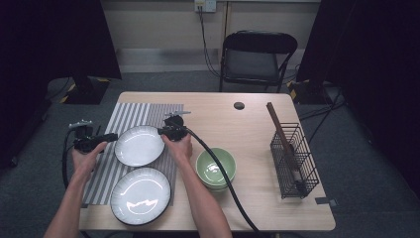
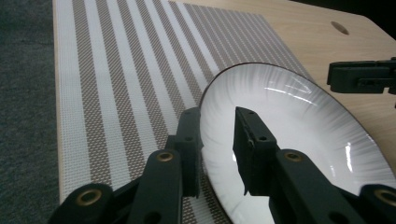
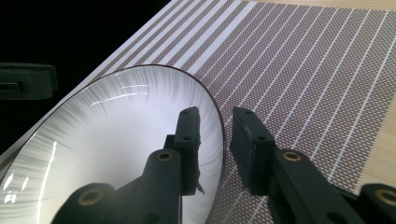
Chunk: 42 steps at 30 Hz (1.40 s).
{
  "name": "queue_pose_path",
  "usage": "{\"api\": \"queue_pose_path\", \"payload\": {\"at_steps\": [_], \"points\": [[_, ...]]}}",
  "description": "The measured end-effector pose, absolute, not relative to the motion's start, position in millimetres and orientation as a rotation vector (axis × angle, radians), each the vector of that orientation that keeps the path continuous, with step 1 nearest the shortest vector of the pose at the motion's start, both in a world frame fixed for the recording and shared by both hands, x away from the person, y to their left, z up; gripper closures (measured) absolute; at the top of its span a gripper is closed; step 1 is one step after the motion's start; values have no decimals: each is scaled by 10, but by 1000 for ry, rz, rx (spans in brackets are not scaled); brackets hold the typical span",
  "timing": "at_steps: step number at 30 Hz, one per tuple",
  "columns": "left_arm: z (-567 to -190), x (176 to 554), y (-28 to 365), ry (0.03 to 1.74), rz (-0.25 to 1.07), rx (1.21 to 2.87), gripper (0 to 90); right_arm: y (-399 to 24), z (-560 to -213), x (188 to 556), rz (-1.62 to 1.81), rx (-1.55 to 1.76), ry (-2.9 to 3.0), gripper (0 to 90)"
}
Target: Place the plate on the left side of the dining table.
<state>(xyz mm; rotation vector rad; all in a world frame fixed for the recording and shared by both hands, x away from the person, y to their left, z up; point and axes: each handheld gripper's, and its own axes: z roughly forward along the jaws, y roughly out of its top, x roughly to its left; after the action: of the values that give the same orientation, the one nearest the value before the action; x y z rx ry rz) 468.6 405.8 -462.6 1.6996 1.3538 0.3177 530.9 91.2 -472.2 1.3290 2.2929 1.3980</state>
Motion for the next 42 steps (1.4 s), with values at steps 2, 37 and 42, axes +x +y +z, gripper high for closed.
{"api": "queue_pose_path", "payload": {"at_steps": [2,37,42], "points": [[-4584,4671,4025,1337,319,1711,704,914,-4697,5298,1403,1325,2290,714],[-4170,4068,3708,1120,384,1775,588,656,-3951,5151,1484,1200,2259,588],[-4207,3973,3684,1132,382,1766,555,486,-3866,5143,1473,1169,2279,554]]}}
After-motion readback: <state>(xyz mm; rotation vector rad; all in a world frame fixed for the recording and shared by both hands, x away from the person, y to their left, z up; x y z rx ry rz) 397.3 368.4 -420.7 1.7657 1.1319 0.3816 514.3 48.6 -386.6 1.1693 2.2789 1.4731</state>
